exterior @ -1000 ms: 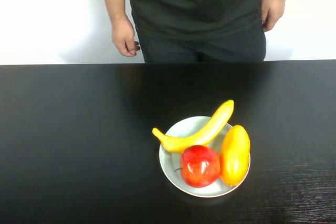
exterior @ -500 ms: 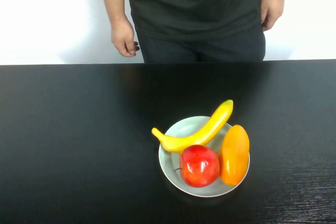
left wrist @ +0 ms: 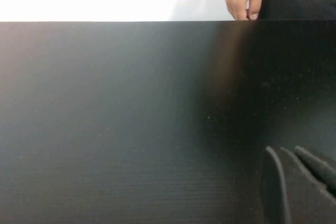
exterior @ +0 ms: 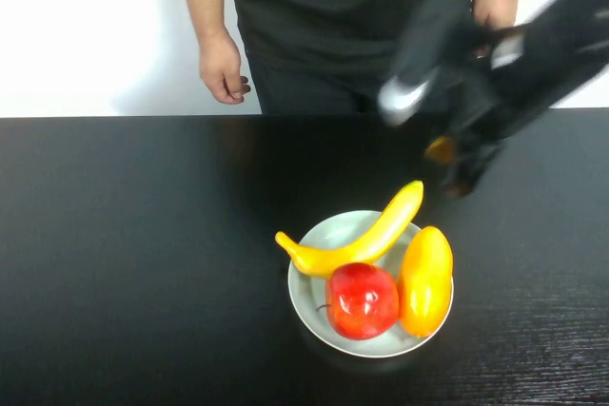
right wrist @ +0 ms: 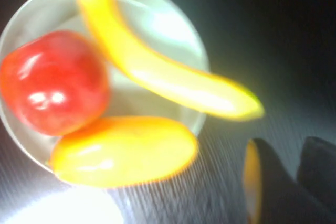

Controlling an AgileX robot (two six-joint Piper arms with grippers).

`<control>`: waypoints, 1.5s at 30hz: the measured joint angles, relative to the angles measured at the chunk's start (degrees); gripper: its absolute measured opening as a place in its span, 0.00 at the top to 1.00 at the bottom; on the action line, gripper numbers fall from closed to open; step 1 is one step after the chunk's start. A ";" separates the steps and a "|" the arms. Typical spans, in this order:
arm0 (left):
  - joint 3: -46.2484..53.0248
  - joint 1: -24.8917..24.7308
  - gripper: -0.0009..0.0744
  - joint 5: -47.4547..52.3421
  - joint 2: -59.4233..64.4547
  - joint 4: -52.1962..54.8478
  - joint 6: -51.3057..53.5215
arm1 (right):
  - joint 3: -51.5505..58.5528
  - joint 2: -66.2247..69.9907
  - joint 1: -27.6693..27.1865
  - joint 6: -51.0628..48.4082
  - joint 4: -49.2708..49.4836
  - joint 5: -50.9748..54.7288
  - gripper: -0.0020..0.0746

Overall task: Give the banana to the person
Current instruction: Pick up the banana

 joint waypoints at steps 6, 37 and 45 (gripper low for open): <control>0.00 0.00 0.99 0.00 0.00 0.00 0.00 | -1.60 7.60 3.20 -18.85 1.43 0.15 0.48; 0.00 0.00 0.99 0.00 0.00 0.00 0.00 | -1.69 22.89 3.20 -41.85 1.62 -8.42 0.42; 0.00 0.00 0.99 0.00 0.00 0.00 0.00 | -1.69 24.54 3.20 -41.85 1.62 -10.37 0.52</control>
